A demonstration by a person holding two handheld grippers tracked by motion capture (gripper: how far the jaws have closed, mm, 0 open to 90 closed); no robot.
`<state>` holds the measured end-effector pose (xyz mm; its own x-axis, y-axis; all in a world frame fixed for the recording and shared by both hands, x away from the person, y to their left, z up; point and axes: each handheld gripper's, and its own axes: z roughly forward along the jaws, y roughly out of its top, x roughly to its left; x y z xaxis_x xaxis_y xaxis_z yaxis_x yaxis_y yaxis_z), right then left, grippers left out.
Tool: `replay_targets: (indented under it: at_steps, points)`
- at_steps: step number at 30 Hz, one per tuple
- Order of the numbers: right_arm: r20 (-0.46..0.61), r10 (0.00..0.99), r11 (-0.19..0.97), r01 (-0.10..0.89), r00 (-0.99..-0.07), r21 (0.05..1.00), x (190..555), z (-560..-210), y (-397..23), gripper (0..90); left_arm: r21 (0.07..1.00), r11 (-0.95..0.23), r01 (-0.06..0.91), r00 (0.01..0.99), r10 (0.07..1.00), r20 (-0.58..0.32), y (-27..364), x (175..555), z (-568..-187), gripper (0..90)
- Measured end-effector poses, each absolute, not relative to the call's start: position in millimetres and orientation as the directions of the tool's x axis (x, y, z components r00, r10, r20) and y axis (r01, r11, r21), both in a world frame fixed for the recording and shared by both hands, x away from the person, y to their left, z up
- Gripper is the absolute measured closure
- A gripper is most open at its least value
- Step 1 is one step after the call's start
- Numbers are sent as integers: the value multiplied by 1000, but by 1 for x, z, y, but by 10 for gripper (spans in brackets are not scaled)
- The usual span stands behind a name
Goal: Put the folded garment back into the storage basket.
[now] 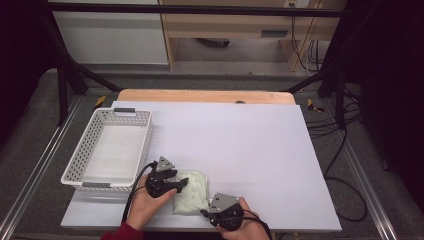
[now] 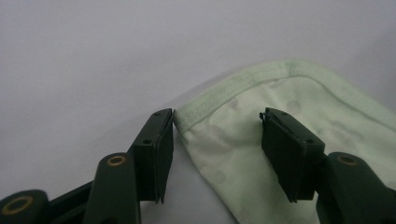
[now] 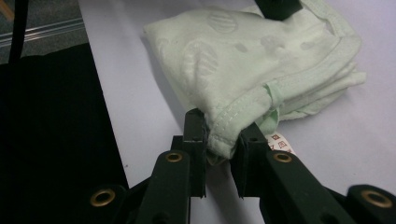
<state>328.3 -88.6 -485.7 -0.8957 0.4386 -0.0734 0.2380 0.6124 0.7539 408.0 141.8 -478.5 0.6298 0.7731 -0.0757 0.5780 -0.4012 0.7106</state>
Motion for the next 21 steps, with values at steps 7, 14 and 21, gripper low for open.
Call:
replay_targets:
  at_steps: [7, 14, 21]
  points:
    - [-62, 443, 608, 249, -894, 754, 329, -486, -89, 781, 717, -444, 538, 666, 745, -39, 135, 403, -479, 625]
    - [-64, 450, 600, 249, -891, 761, 328, -486, -89, 784, 724, -442, 529, 692, 719, -66, 133, 400, -480, 796]
    - [-70, 447, 609, 246, -892, 754, 329, -485, -86, 794, 735, -418, 534, 693, 714, -97, 138, 402, -479, 851]
